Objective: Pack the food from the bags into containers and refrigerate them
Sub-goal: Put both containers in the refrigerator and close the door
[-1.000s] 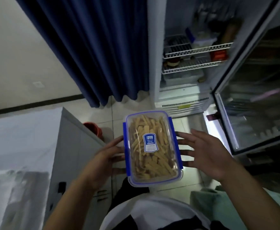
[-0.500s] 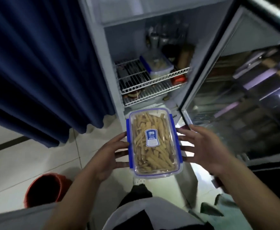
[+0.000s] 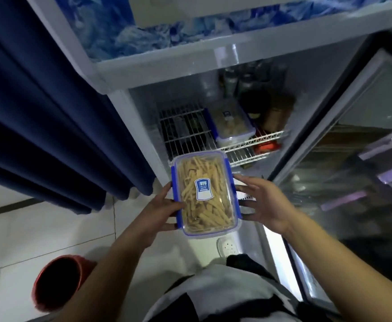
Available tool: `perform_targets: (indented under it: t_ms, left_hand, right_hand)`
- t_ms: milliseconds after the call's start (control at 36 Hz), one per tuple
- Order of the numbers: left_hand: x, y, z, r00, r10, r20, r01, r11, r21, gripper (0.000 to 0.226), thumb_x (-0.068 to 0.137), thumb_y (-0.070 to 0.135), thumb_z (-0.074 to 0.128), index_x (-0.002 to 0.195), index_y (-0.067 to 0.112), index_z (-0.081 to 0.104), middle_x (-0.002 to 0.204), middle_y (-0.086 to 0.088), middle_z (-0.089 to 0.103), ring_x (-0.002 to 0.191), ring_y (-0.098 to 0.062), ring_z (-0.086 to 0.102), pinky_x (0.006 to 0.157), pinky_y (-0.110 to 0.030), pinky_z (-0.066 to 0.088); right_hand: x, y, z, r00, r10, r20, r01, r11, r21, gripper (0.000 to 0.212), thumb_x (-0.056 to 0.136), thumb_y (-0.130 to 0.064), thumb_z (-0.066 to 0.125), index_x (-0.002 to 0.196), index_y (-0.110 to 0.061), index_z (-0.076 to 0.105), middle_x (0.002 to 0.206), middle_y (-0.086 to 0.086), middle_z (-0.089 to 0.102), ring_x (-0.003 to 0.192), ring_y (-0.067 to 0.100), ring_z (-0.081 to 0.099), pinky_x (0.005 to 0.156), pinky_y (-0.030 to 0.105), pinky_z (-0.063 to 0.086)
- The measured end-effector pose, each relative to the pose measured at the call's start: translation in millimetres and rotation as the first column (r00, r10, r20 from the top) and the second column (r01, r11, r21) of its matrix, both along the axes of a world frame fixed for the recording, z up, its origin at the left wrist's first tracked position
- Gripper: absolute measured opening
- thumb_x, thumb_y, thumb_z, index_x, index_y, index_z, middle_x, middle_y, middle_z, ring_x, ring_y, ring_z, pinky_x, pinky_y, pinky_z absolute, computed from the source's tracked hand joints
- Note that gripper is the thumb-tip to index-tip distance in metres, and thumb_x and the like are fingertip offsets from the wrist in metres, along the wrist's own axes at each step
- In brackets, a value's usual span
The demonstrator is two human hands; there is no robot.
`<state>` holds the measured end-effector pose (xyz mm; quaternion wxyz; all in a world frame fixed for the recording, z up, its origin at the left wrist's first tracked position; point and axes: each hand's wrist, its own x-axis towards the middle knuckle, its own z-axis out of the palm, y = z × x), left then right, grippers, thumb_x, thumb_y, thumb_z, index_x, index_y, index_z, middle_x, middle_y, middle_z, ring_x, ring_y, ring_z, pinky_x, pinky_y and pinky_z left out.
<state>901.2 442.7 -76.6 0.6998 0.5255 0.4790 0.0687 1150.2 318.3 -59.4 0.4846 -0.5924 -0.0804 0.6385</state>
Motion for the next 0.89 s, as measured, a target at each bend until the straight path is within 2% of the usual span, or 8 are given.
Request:
perform_targets:
  t_ms: [111, 250, 472, 556, 611, 667, 750, 889]
  left_hand:
    - [24.5, 18.4, -7.5, 0.994, 0.109, 0.013, -0.11, 0.992, 0.064, 0.064, 0.089, 0.012, 0.074, 0.137, 0.045, 0.048, 0.108, 0.006, 0.077, 0.099, -0.015, 0.075, 0.074, -0.037, 0.063]
    - [61.1, 42.7, -18.1, 0.921, 0.391, 0.007, -0.389, 0.915, 0.105, 0.061, 0.091, 0.001, 0.07, 0.134, 0.04, 0.051, 0.073, 0.01, 0.076, 0.067, -0.005, 0.074, 0.053, -0.021, 0.056]
    - [97.5, 59.8, -26.1, 0.881, 0.47, 0.045, -0.472, 0.873, 0.124, 0.05, 0.091, -0.008, 0.066, 0.134, 0.016, 0.059, 0.104, -0.003, 0.074, 0.089, -0.018, 0.075, 0.08, -0.032, 0.06]
    - [103.2, 58.0, -23.9, 0.934, 0.349, 0.073, -0.357, 0.914, 0.191, 0.048, 0.086, -0.004, 0.072, 0.114, 0.034, 0.068, 0.105, 0.005, 0.075, 0.093, -0.009, 0.075, 0.069, -0.018, 0.058]
    - [105.3, 55.1, -24.1, 0.979, 0.198, 0.048, -0.202, 0.913, 0.356, 0.053, 0.084, 0.004, 0.078, 0.122, 0.039, 0.067, 0.124, 0.007, 0.068, 0.112, -0.013, 0.068, 0.081, -0.023, 0.059]
    - [107.3, 52.4, -28.5, 0.967, -0.006, -0.255, 0.163, 0.783, 0.6, 0.074, 0.081, 0.027, 0.084, 0.146, 0.032, 0.048, 0.153, -0.002, 0.04, 0.141, -0.025, 0.043, 0.11, -0.043, 0.045]
    - [114.3, 45.3, -40.6, 0.686, 0.003, -0.728, 0.631, 0.495, 0.597, 0.089, 0.084, 0.048, 0.074, 0.157, 0.035, 0.023, 0.169, -0.004, 0.007, 0.155, -0.031, 0.002, 0.125, -0.055, 0.01]
    - [128.4, 49.2, -47.4, 0.675, 0.095, -0.731, 0.646, 0.402, 0.649, 0.068, 0.094, 0.016, 0.06, 0.156, 0.026, 0.032, 0.164, -0.004, 0.032, 0.154, -0.027, 0.02, 0.124, -0.047, 0.021]
  right_hand:
    - [27.0, 42.6, -14.1, 0.993, 0.115, -0.002, -0.114, 0.993, 0.043, 0.03, 0.084, -0.042, 0.064, 0.111, -0.039, 0.075, 0.119, -0.007, 0.071, 0.1, 0.024, 0.065, 0.077, 0.037, 0.054]
    - [53.6, 93.4, -30.9, 0.98, 0.198, 0.012, -0.199, 0.979, 0.052, 0.037, 0.082, -0.039, 0.07, 0.117, -0.028, 0.073, 0.113, -0.005, 0.072, 0.1, 0.024, 0.063, 0.082, 0.039, 0.05]
    - [64.1, 138.5, -47.9, 0.899, 0.342, 0.273, -0.357, 0.934, 0.005, 0.035, 0.087, -0.009, 0.072, 0.11, -0.035, 0.07, 0.125, 0.002, 0.066, 0.108, 0.022, 0.063, 0.077, 0.034, 0.049]
    - [64.1, 149.1, -54.1, 0.873, 0.354, 0.335, -0.377, 0.926, 0.006, 0.048, 0.085, 0.001, 0.072, 0.122, -0.029, 0.066, 0.134, 0.008, 0.06, 0.115, 0.028, 0.061, 0.077, 0.033, 0.053]
    - [64.3, 155.1, -55.0, 0.877, 0.34, 0.339, -0.367, 0.93, 0.018, 0.056, 0.084, 0.002, 0.072, 0.131, -0.026, 0.062, 0.126, 0.007, 0.063, 0.106, 0.025, 0.064, 0.066, 0.028, 0.053]
    - [64.9, 161.2, -54.3, 0.887, 0.331, 0.323, -0.357, 0.934, 0.025, 0.061, 0.084, 0.001, 0.073, 0.138, -0.024, 0.059, 0.114, 0.001, 0.065, 0.096, 0.02, 0.068, 0.062, 0.025, 0.053]
    - [65.8, 169.4, -53.9, 0.894, 0.341, 0.29, -0.36, 0.933, 0.015, 0.06, 0.085, -0.002, 0.073, 0.139, -0.024, 0.058, 0.126, 0.005, 0.063, 0.106, 0.024, 0.065, 0.075, 0.033, 0.051]
    - [72.0, 175.6, -51.2, 0.883, 0.391, 0.259, -0.41, 0.912, 0.023, 0.056, 0.088, -0.009, 0.073, 0.138, -0.027, 0.057, 0.13, 0.004, 0.059, 0.107, 0.022, 0.063, 0.078, 0.032, 0.051]
